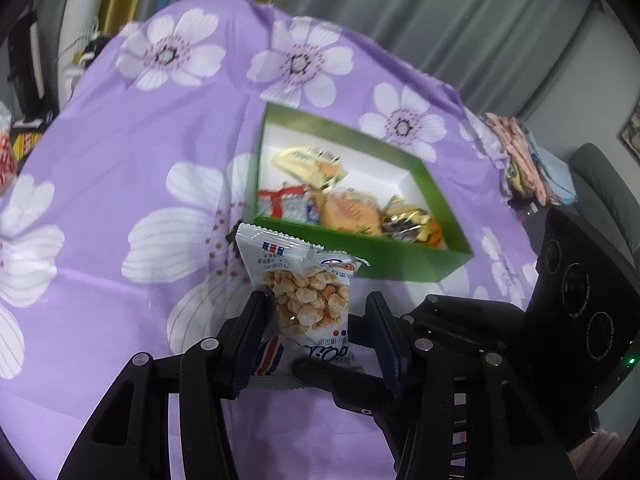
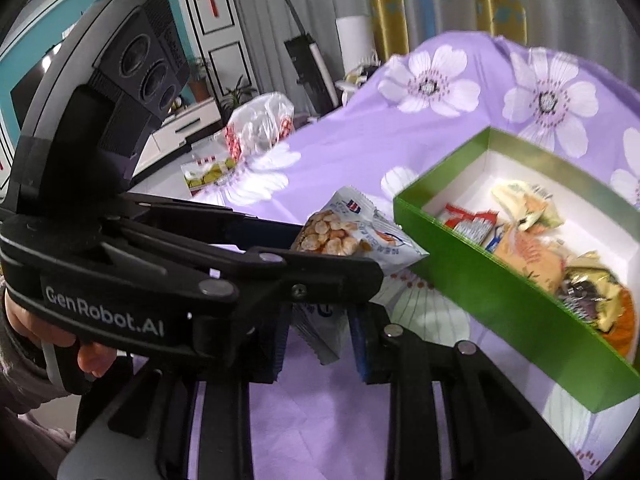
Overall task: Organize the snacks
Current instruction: 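Carry the white peanut bag into the green box and release it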
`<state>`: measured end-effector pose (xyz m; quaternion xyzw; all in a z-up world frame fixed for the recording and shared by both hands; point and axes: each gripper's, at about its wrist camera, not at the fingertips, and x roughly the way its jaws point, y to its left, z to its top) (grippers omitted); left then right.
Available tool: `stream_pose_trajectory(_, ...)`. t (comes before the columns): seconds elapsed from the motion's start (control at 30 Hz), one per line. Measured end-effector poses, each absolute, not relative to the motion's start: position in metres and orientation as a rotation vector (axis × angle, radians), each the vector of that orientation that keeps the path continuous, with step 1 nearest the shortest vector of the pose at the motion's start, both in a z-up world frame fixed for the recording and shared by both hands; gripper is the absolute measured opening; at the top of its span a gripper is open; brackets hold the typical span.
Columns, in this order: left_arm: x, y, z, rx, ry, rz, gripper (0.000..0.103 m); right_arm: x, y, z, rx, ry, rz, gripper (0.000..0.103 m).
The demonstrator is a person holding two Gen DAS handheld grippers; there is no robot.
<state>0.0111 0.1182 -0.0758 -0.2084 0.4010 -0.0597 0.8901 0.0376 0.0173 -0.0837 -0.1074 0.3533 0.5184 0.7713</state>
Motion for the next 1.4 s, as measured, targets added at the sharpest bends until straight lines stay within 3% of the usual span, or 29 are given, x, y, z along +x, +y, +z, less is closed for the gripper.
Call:
stream_pose_trajectory(0.43, 0.082, 0.081, -0.037, -0.344, 0.787, -0.243, 0.051, 0.090, -0.032, -0.050, -0.164, 0.682, 0.973, 0.028)
stream_pose_trajectory(0.77, 0.145, 0.082, -0.062, -0.402, 0.865, -0.266, 0.051, 0.146, -0.029, -0.075, -0.124, 0.781, 0.911, 0.029)
stream_pose_trajectory(1.13, 0.150, 0.091, -0.075, -0.414, 0.887, -0.216, 0.051, 0.152, -0.029, -0.084, -0.123, 0.816, 0.869, 0.030)
stream_pose_trajectory(1.2, 0.146, 0.093, -0.071, -0.398, 0.882, -0.183, 0.052, 0.149, -0.034, -0.080, -0.126, 0.809, 0.852, 0.034)
stream_pose_trajectory(1.27, 0.139, 0.093, -0.066, -0.373, 0.877, -0.152, 0.067, 0.146, -0.040, -0.075, -0.129, 0.801, 0.830, 0.039)
stream_pose_trajectory(1.33, 0.129, 0.093, -0.057, -0.333, 0.864, -0.107, 0.078, 0.139, -0.047, -0.067, -0.134, 0.785, 0.795, 0.051)
stream_pose_trajectory(1.4, 0.120, 0.092, -0.050, -0.303, 0.848, -0.081, 0.080, 0.133, -0.054, -0.058, -0.136, 0.769, 0.764, 0.072)
